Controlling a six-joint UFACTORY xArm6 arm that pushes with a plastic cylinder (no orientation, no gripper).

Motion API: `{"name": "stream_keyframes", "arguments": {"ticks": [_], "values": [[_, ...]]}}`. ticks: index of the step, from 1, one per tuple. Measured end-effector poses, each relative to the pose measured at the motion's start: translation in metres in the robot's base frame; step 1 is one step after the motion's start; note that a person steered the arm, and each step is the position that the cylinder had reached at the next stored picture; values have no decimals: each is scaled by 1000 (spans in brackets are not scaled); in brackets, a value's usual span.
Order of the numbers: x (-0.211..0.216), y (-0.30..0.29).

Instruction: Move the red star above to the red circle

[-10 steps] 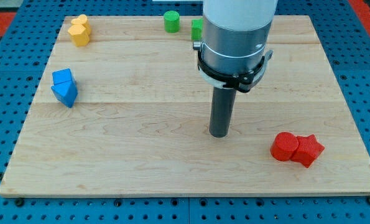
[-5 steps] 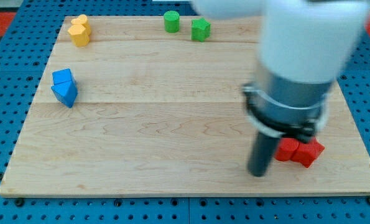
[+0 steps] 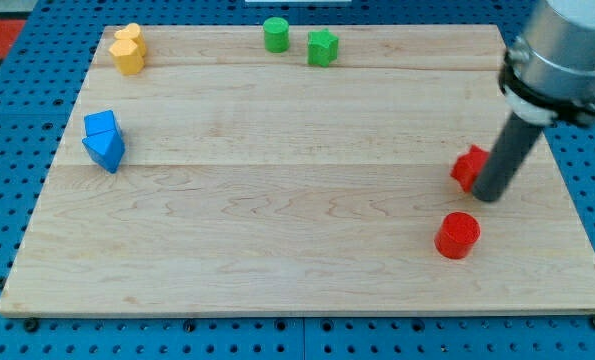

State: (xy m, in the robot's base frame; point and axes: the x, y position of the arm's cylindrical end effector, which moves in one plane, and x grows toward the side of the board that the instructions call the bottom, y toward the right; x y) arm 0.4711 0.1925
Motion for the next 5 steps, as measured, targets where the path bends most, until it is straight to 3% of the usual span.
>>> {"name": "stream_keyframes", "arguments": {"ticks": [1, 5], "values": [[-18, -9], [-7, -18]]}}
